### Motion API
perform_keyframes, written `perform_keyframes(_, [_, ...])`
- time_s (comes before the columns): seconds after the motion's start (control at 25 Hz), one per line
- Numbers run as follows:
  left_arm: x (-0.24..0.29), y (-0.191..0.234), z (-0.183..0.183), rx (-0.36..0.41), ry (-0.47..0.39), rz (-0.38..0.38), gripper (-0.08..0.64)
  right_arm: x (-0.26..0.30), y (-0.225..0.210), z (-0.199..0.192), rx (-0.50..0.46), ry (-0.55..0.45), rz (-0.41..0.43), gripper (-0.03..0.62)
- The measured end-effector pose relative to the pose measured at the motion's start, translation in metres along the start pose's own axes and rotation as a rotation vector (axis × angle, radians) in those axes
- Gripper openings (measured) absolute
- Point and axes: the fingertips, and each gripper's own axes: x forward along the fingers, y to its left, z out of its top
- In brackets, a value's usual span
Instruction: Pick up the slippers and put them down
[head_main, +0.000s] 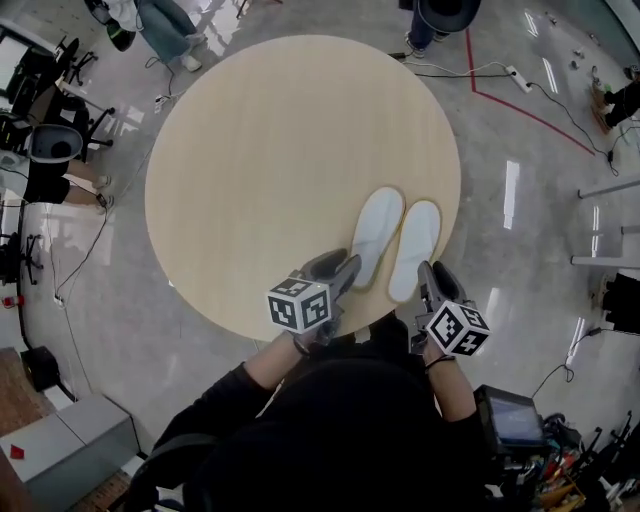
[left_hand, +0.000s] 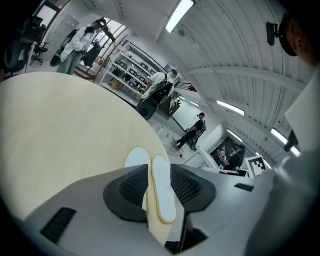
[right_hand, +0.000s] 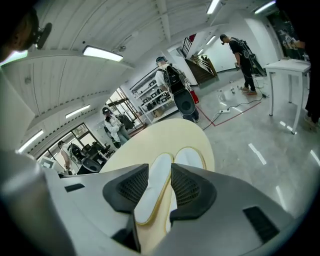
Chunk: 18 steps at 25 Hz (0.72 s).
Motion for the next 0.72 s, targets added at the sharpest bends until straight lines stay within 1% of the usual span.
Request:
perform_keyframes(0.16, [0.026, 0.001, 0.003, 0.027, 0.030, 0.048, 0.146, 0.021, -0.017, 0.003, -0.015, 0.056, 0.015, 0.152])
perform_keyframes(0.32, [0.063, 0.004, 0.003, 0.059, 0.077, 0.096, 0.177, 0.045, -0.049, -0.005, -0.008, 0.162, -0.016, 0.170])
perform_keyframes(0.44, [0.085, 0.014, -0.005, 0.067, 0.123, 0.130, 0.184, 0.060, -0.059, -0.016, 0.013, 0.231, -0.011, 0.176])
perform_keyframes(0.56, [0.112, 0.030, -0.014, 0.066, 0.171, 0.181, 0.184, 0.076, -0.069, -0.024, 0.024, 0.282, 0.006, 0.177])
perform_keyframes(0.72, [0.144, 0.044, -0.025, 0.036, 0.221, 0.215, 0.184, 0.095, -0.085, -0.027, 0.029, 0.330, 0.024, 0.176])
